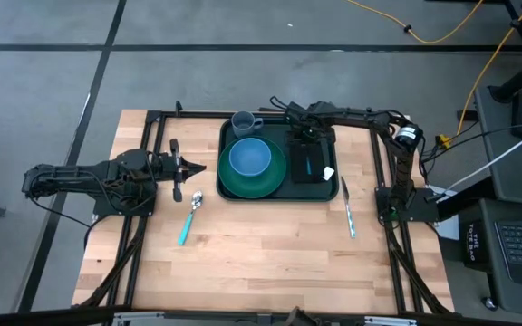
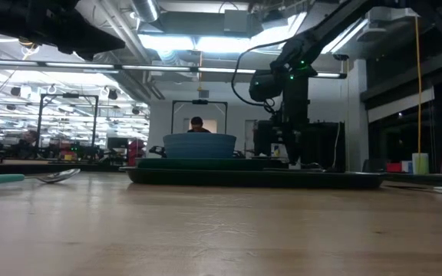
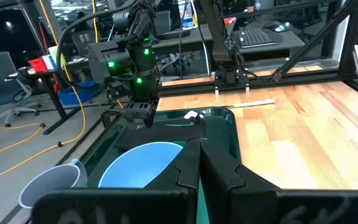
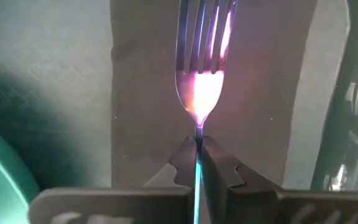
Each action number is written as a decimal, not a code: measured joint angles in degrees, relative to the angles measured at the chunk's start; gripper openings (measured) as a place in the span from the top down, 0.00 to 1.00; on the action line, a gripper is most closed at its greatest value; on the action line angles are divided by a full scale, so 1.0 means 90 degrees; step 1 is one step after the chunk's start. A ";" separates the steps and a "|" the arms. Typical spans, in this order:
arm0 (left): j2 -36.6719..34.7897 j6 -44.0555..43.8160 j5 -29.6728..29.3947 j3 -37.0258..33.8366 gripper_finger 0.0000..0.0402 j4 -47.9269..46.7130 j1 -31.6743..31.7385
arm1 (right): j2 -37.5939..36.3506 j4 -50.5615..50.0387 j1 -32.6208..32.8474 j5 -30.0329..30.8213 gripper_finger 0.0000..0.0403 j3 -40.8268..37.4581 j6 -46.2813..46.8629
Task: Set up tray
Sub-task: Put the blue fork on the black napkin, then put the blue spoon to the left of the blue fork on the black napkin
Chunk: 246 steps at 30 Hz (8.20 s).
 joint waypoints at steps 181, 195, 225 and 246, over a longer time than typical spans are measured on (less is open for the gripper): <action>0.4097 -0.0947 0.0245 0.3128 0.88 -0.4864 0.0010 | -0.3587 0.7001 0.3832 0.1503 0.92 -0.4651 -0.4185; 0.4985 0.0570 0.1477 0.3128 0.66 -0.5575 0.0389 | -0.3585 0.7005 0.3832 0.1496 0.92 -0.4651 -0.3689; 0.7047 0.1404 0.1460 0.3121 0.71 -0.5600 0.1273 | -0.3582 0.6962 0.3831 0.1491 0.92 -0.4648 -0.3714; 0.7507 0.1836 0.1690 0.3118 0.72 -0.5386 0.1273 | -0.3582 0.6947 0.3830 0.1494 0.92 -0.4648 -0.3719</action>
